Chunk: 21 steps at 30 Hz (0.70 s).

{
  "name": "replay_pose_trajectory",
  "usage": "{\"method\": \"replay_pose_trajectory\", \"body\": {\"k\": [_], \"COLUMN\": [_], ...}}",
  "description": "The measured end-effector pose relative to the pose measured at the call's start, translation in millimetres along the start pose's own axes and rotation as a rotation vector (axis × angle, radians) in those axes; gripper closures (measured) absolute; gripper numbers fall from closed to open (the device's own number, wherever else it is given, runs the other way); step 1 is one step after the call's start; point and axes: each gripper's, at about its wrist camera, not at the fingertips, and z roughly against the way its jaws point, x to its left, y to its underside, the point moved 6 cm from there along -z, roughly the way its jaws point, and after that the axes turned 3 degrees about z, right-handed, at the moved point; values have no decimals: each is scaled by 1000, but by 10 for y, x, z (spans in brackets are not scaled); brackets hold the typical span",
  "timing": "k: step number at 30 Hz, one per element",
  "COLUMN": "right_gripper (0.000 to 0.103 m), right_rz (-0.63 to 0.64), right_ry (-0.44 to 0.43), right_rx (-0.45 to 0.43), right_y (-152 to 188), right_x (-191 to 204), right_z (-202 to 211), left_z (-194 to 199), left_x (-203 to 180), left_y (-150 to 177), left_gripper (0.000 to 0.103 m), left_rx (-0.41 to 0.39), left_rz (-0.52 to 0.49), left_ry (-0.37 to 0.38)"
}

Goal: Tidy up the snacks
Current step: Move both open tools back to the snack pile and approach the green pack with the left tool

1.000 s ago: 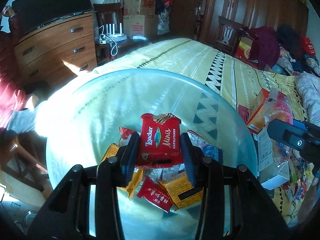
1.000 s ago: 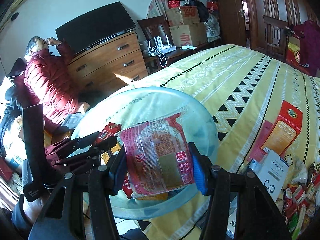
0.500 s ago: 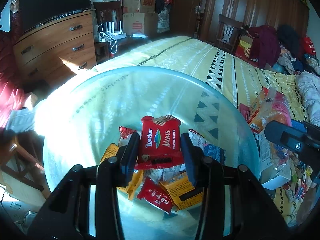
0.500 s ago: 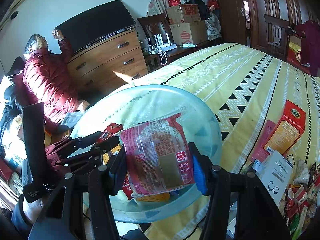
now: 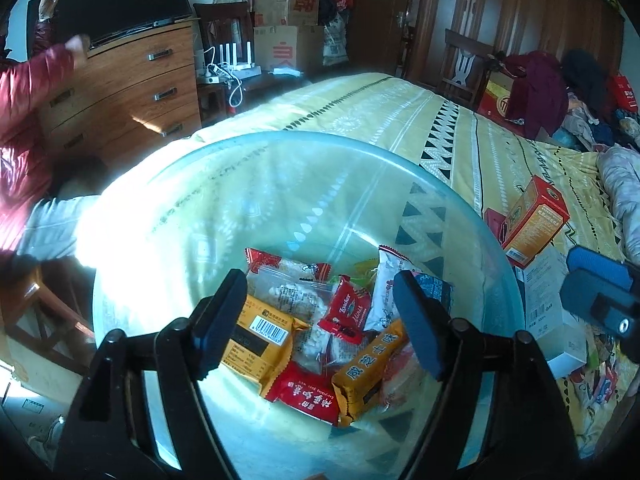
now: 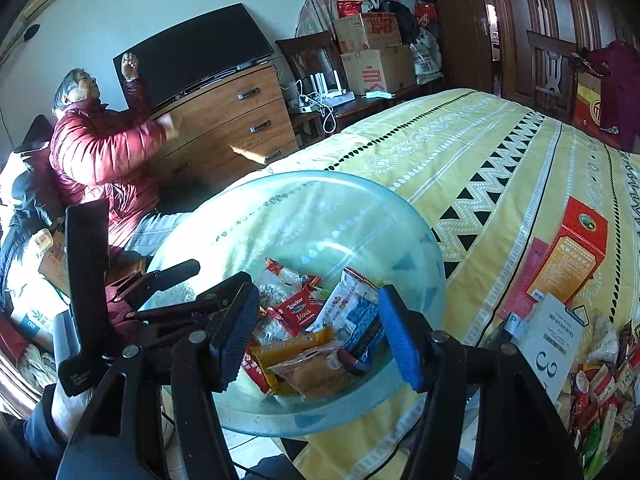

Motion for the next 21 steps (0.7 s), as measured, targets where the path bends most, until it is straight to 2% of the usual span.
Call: {"method": "replay_pose_trajectory", "body": {"k": [4, 11, 17, 21], "right_gripper": [36, 35, 35, 35], "right_rz": [0, -116, -285, -348], "right_ry": [22, 110, 183, 216], "right_rx": [21, 118, 192, 159], "right_y": [406, 1543, 2432, 2667], "right_x": [-71, -489, -948, -1136], "right_z": [221, 681, 1091, 1425], "left_z": [87, 303, 561, 726], "left_x": [-70, -415, -1021, -1562], "left_y": [4, 127, 322, 538], "left_gripper": [25, 24, 23, 23], "left_rx": [-12, -29, -42, -31], "left_rz": [-4, -48, -139, -225], "left_ry": [23, 72, 145, 215]}}
